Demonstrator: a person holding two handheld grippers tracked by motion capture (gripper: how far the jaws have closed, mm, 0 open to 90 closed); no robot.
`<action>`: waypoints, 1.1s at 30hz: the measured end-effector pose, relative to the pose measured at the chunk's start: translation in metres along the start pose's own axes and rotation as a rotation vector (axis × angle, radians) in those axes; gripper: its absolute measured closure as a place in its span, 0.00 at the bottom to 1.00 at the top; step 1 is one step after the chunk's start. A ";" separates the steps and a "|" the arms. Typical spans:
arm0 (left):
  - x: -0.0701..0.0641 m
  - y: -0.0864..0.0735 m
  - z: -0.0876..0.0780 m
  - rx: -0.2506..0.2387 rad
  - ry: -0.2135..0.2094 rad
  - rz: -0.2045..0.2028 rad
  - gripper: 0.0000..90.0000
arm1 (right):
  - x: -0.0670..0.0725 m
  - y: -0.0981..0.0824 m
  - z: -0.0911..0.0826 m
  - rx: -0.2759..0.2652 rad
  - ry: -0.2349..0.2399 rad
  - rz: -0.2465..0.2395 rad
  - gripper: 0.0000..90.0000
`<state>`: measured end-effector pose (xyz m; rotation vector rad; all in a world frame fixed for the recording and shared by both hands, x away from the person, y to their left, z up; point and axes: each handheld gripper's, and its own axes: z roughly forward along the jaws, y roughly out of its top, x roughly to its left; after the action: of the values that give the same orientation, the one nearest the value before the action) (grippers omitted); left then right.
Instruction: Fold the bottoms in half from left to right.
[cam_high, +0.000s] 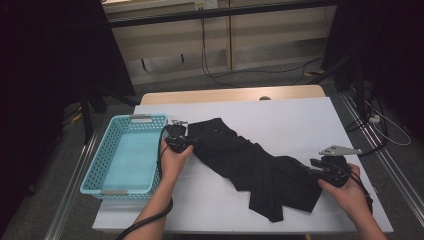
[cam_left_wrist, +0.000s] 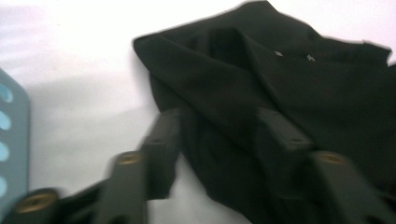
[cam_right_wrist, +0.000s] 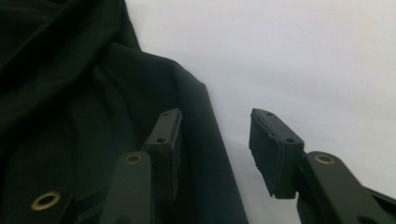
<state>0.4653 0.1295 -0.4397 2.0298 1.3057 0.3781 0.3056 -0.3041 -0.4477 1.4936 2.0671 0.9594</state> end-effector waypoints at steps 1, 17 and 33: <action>-0.001 -0.001 -0.001 -0.001 0.001 0.010 0.44 | -0.001 -0.001 0.000 0.004 0.003 0.002 0.65; -0.008 -0.015 -0.011 -0.011 -0.010 0.065 0.24 | -0.017 -0.004 -0.011 -0.002 -0.018 0.022 1.00; -0.012 -0.017 -0.018 -0.023 -0.031 0.065 0.20 | -0.031 0.000 -0.015 0.001 -0.146 0.015 1.00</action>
<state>0.4382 0.1304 -0.4370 2.0550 1.2130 0.3879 0.3056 -0.3375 -0.4398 1.5345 1.9558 0.8285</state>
